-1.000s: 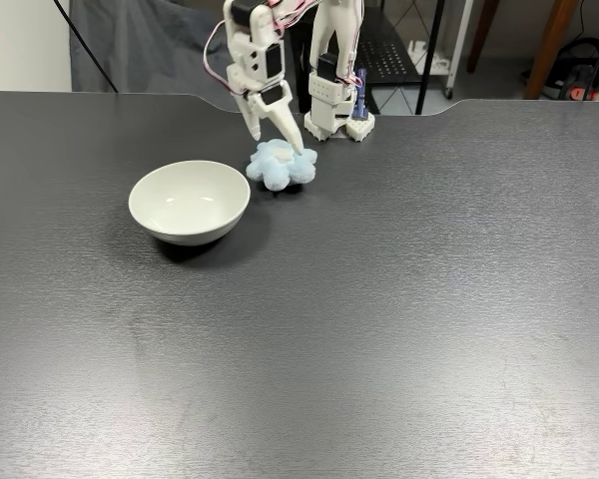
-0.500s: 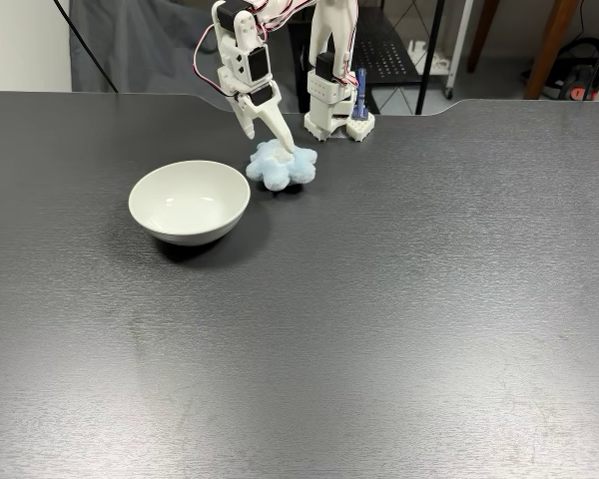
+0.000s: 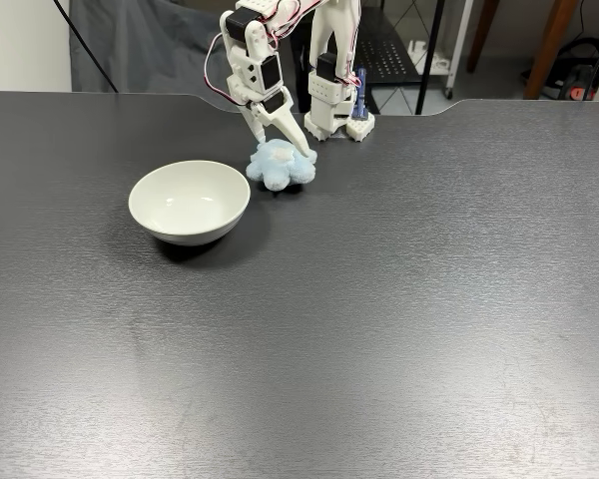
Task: Grasp a skyblue doll and put it in the white bowl.
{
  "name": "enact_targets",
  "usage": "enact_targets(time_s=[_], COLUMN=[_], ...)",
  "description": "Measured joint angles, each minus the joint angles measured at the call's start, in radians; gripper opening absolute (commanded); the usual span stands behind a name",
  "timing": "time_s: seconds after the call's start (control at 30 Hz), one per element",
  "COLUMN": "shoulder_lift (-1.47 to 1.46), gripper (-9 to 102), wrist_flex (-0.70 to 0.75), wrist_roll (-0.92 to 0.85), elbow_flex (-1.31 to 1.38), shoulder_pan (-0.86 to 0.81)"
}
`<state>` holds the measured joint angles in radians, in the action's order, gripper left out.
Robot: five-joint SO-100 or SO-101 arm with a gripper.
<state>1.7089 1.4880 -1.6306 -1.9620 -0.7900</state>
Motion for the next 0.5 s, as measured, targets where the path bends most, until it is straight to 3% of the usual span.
enact_targets(time_s=[0.5], shoulder_lift=[-0.138], gripper=[56], wrist_flex=[-0.003], wrist_roll=[0.000], elbow_flex=[-0.020], shoulder_pan=[-0.002])
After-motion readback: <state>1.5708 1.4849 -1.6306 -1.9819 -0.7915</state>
